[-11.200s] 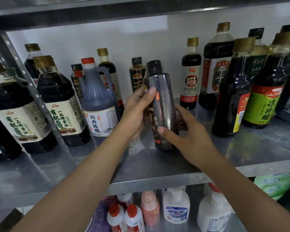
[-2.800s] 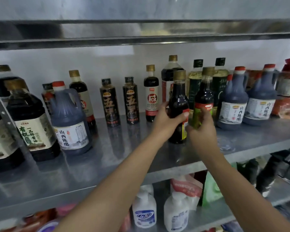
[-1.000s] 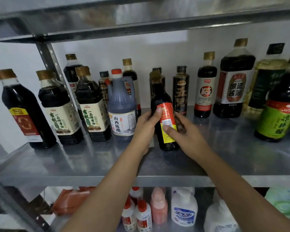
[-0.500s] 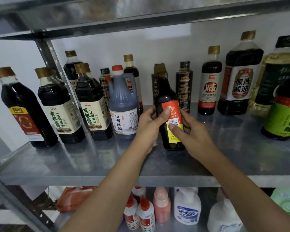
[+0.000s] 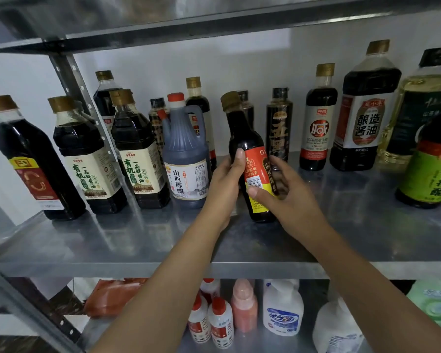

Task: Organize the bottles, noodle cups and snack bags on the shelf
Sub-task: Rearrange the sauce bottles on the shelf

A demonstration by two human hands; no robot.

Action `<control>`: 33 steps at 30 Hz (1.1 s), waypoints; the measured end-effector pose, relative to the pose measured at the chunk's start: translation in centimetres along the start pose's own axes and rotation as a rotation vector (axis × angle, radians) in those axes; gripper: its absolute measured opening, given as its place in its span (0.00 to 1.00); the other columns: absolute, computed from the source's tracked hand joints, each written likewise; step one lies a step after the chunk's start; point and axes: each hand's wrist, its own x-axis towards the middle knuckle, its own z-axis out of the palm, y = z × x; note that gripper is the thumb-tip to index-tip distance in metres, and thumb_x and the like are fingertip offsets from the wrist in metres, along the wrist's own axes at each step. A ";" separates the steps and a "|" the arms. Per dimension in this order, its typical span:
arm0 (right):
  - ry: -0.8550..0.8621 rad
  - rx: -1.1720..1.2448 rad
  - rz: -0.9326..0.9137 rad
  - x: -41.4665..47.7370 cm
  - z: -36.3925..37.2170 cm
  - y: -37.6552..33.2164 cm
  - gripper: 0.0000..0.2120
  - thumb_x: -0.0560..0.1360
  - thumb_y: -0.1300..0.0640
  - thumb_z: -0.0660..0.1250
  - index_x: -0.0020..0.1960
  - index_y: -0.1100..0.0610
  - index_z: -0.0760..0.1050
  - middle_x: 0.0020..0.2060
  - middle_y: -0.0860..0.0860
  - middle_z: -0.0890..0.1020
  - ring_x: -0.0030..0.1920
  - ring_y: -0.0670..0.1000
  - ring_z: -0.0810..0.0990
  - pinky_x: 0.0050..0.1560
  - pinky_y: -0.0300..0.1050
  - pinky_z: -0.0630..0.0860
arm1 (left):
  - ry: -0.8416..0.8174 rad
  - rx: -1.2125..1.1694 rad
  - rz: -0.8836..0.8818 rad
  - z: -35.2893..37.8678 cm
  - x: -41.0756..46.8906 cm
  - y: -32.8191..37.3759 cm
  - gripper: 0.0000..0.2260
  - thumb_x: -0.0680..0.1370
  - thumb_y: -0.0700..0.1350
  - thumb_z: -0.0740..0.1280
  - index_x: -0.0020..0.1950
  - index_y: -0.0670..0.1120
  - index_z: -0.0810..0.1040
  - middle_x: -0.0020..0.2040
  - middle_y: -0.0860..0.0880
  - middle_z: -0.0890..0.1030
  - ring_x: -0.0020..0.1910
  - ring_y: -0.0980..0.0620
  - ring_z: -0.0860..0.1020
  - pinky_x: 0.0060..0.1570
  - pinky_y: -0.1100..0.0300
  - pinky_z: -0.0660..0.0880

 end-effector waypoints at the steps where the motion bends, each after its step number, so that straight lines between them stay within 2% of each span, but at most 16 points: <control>1: 0.001 -0.007 0.002 0.0 0.0 0.0 0.41 0.71 0.43 0.74 0.79 0.45 0.59 0.65 0.45 0.75 0.63 0.45 0.76 0.60 0.41 0.75 | 0.014 0.000 -0.007 0.0 0.1 0.0 0.15 0.82 0.58 0.61 0.58 0.49 0.78 0.56 0.49 0.84 0.57 0.52 0.82 0.65 0.48 0.76; 4: 0.005 -0.017 0.010 0.1 0.0 0.0 0.42 0.71 0.43 0.74 0.79 0.46 0.58 0.65 0.46 0.75 0.62 0.46 0.76 0.54 0.35 0.73 | 0.037 -0.028 -0.032 -0.1 0.1 0.0 0.12 0.81 0.55 0.64 0.53 0.48 0.77 0.53 0.48 0.83 0.55 0.51 0.82 0.64 0.47 0.76; 9: 0.006 -0.014 -0.008 0.0 0.0 -0.2 0.40 0.70 0.45 0.75 0.77 0.45 0.60 0.62 0.43 0.75 0.60 0.41 0.76 0.55 0.32 0.73 | -0.022 -0.056 0.003 0.0 -0.1 0.1 0.09 0.78 0.46 0.71 0.57 0.47 0.79 0.53 0.48 0.84 0.49 0.54 0.84 0.54 0.57 0.81; 12: -0.008 -0.016 -0.016 0.0 0.0 0.1 0.35 0.74 0.46 0.73 0.76 0.44 0.62 0.60 0.39 0.75 0.60 0.39 0.76 0.56 0.34 0.73 | -0.028 -0.062 0.026 -0.1 0.1 0.1 0.07 0.77 0.43 0.71 0.54 0.47 0.80 0.49 0.48 0.85 0.47 0.54 0.84 0.52 0.58 0.81; 15: -0.021 0.001 0.028 0.3 0.0 0.3 0.35 0.76 0.45 0.71 0.78 0.48 0.61 0.62 0.44 0.77 0.61 0.41 0.77 0.59 0.39 0.75 | 0.006 -0.063 0.037 -0.2 0.4 -0.1 0.10 0.77 0.42 0.72 0.58 0.43 0.81 0.52 0.44 0.85 0.50 0.50 0.84 0.54 0.56 0.81; 17: -0.035 0.036 0.042 0.4 0.1 0.2 0.28 0.76 0.48 0.71 0.73 0.46 0.66 0.58 0.39 0.78 0.56 0.35 0.77 0.54 0.31 0.73 | 0.026 -0.058 0.033 -0.1 0.5 -0.2 0.12 0.77 0.42 0.72 0.59 0.41 0.80 0.52 0.43 0.85 0.49 0.49 0.84 0.53 0.55 0.81; 18: -0.040 0.047 0.040 0.4 0.1 0.2 0.22 0.76 0.51 0.72 0.66 0.41 0.69 0.54 0.35 0.78 0.52 0.31 0.77 0.50 0.28 0.72 | 0.036 -0.057 0.035 -0.1 0.6 -0.3 0.12 0.77 0.41 0.72 0.59 0.40 0.80 0.52 0.42 0.85 0.49 0.48 0.84 0.52 0.55 0.81; 20: -0.031 0.073 0.029 0.4 0.1 0.2 0.19 0.75 0.54 0.73 0.57 0.35 0.70 0.50 0.32 0.78 0.49 0.28 0.78 0.47 0.25 0.73 | 0.049 -0.047 0.053 -0.1 0.8 -0.5 0.11 0.77 0.40 0.72 0.58 0.39 0.80 0.50 0.42 0.85 0.46 0.48 0.84 0.49 0.56 0.82; 21: -0.026 0.081 0.025 0.5 0.0 0.3 0.19 0.75 0.55 0.73 0.56 0.35 0.70 0.49 0.33 0.79 0.49 0.27 0.78 0.46 0.24 0.73 | 0.047 -0.037 0.063 -0.1 0.9 -0.5 0.09 0.78 0.40 0.71 0.57 0.40 0.80 0.49 0.43 0.85 0.45 0.49 0.84 0.48 0.57 0.82; 25: -0.015 0.096 0.024 0.4 0.1 0.4 0.22 0.74 0.52 0.74 0.64 0.40 0.70 0.51 0.35 0.80 0.52 0.30 0.78 0.48 0.26 0.73 | 0.015 -0.030 0.074 -0.3 0.9 -0.7 0.08 0.78 0.39 0.70 0.56 0.41 0.80 0.47 0.45 0.85 0.43 0.51 0.84 0.45 0.59 0.82; 28: 0.005 0.075 0.014 0.4 0.1 0.3 0.28 0.73 0.50 0.74 0.71 0.46 0.69 0.52 0.35 0.78 0.54 0.34 0.77 0.50 0.29 0.71 | -0.006 -0.037 0.064 -0.4 0.8 -0.5 0.08 0.78 0.41 0.70 0.57 0.42 0.80 0.49 0.45 0.85 0.46 0.50 0.84 0.50 0.56 0.82; 30: 0.027 0.039 0.005 0.4 0.0 0.3 0.32 0.73 0.47 0.74 0.74 0.49 0.68 0.55 0.38 0.78 0.55 0.36 0.77 0.51 0.30 0.71 | -0.038 -0.037 0.033 -0.4 0.6 -0.2 0.10 0.79 0.44 0.70 0.59 0.44 0.80 0.51 0.45 0.85 0.49 0.49 0.84 0.53 0.52 0.81; 33: 0.054 0.012 -0.004 0.2 -0.2 0.0 0.34 0.72 0.45 0.75 0.74 0.48 0.66 0.58 0.42 0.78 0.57 0.41 0.78 0.52 0.34 0.73 | -0.060 -0.067 -0.024 -0.2 0.5 0.0 0.12 0.80 0.46 0.68 0.62 0.45 0.79 0.52 0.45 0.85 0.50 0.49 0.84 0.49 0.54 0.82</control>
